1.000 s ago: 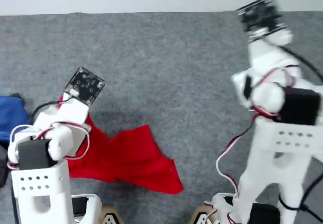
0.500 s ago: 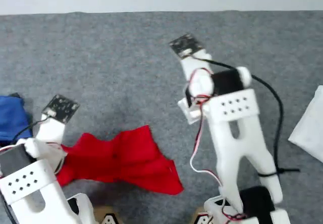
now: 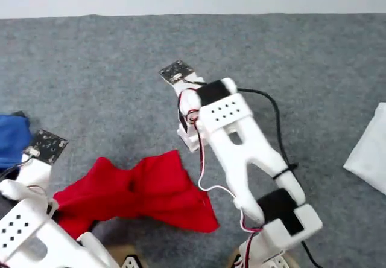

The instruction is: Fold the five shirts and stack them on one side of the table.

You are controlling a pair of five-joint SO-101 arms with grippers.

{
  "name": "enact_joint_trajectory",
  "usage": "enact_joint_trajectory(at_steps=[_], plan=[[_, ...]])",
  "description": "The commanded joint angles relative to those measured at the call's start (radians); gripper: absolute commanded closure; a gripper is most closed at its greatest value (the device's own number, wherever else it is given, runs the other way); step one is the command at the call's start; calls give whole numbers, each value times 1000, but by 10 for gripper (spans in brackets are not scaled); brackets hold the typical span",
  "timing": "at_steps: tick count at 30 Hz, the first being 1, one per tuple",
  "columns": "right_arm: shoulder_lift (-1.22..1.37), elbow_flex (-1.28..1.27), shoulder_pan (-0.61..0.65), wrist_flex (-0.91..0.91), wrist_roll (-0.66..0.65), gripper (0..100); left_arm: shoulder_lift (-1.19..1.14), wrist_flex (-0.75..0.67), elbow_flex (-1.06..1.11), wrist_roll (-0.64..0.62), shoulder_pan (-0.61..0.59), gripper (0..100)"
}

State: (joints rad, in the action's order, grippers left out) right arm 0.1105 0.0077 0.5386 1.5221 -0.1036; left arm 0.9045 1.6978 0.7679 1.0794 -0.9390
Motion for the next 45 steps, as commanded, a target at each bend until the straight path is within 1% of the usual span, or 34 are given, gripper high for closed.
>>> enact_joint_trajectory(at_steps=[1,6,8,12,17,23,26,43,45], plan=[[30,9,48,-45,55,805,14,-81,4,14,-51,786],[116,37,104,-96,69,802,8,-222,5,-72,-107,786],[165,91,127,-90,81,802,8,-249,5,-103,-110,788],[283,245,162,-41,149,802,8,-287,5,-170,-110,788],[453,446,199,35,155,802,8,-287,15,-178,-106,789],[604,631,246,122,157,804,14,-334,58,-178,-112,789],[653,661,252,147,157,804,14,-334,54,-178,-112,789],[817,666,240,136,155,805,14,-336,53,-178,-106,790],[828,666,239,139,150,820,14,-336,51,-178,-106,790]])
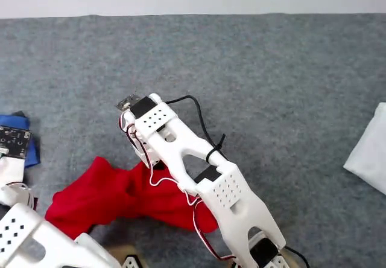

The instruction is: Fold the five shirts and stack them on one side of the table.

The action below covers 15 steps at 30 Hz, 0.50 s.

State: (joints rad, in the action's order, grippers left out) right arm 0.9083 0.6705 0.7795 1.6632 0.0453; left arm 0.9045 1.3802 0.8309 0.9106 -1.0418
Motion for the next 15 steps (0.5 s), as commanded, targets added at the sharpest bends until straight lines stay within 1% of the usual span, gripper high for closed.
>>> enact_joint_trajectory(at_steps=[1,3,5,8,12,15], plan=[[36,3,-4,-1,0,846,14,-18,-12,-9,-3,790],[38,3,-7,4,-3,928,14,-18,-12,-9,-3,790],[31,3,-18,2,-52,995,14,-18,-12,-9,-2,790],[25,23,-38,25,-137,991,14,-18,-12,-9,0,790],[-10,135,-74,113,-153,987,14,-26,-31,-11,0,790],[-71,187,-113,134,-209,987,14,-26,-84,-44,6,790]])
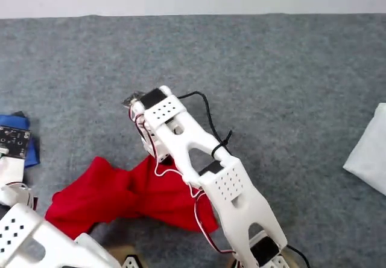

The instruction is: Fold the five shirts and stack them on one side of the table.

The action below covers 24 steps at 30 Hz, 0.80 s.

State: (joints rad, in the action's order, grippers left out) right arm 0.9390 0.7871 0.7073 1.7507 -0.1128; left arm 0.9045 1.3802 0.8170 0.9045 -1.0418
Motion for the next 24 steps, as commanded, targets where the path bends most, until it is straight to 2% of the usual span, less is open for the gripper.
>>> enact_joint_trajectory(at_steps=[1,7,13,18,24], plan=[[-136,71,-54,45,-68,987,14,-26,-88,-60,21,790],[-328,69,-156,47,-137,988,8,-26,-196,-222,135,790],[-466,6,-289,47,-189,988,5,-28,-191,-371,304,789],[-559,-138,-352,47,-199,988,5,-26,-113,-430,470,788],[-585,-252,-378,45,-199,988,-18,-28,-30,-431,652,788]])
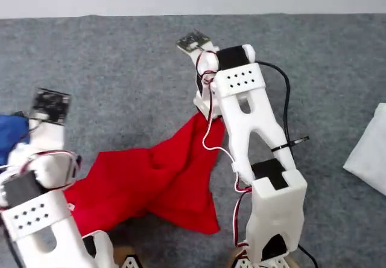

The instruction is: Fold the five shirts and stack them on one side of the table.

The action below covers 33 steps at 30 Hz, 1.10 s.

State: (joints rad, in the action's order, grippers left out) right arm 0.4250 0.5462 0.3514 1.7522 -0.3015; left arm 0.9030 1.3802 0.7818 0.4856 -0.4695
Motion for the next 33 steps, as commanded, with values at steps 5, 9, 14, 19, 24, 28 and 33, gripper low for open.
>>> enact_joint_trajectory(at_steps=[5,9,14,19,24,28,33], plan=[[-71,-32,-22,42,-6,988,-255,-51,-68,-44,117,788],[-71,-32,-22,42,-5,988,-470,74,-292,-55,120,788],[-56,-34,-19,42,-5,988,-681,203,-516,-68,115,786],[-10,-32,-18,42,-3,988,-896,250,-622,-68,115,745],[7,-32,-18,42,17,988,-1057,261,-690,-63,115,744],[7,-32,-16,42,17,988,-1148,258,-733,-60,121,743],[7,-32,-16,42,17,988,-1246,258,-765,-35,150,743]])
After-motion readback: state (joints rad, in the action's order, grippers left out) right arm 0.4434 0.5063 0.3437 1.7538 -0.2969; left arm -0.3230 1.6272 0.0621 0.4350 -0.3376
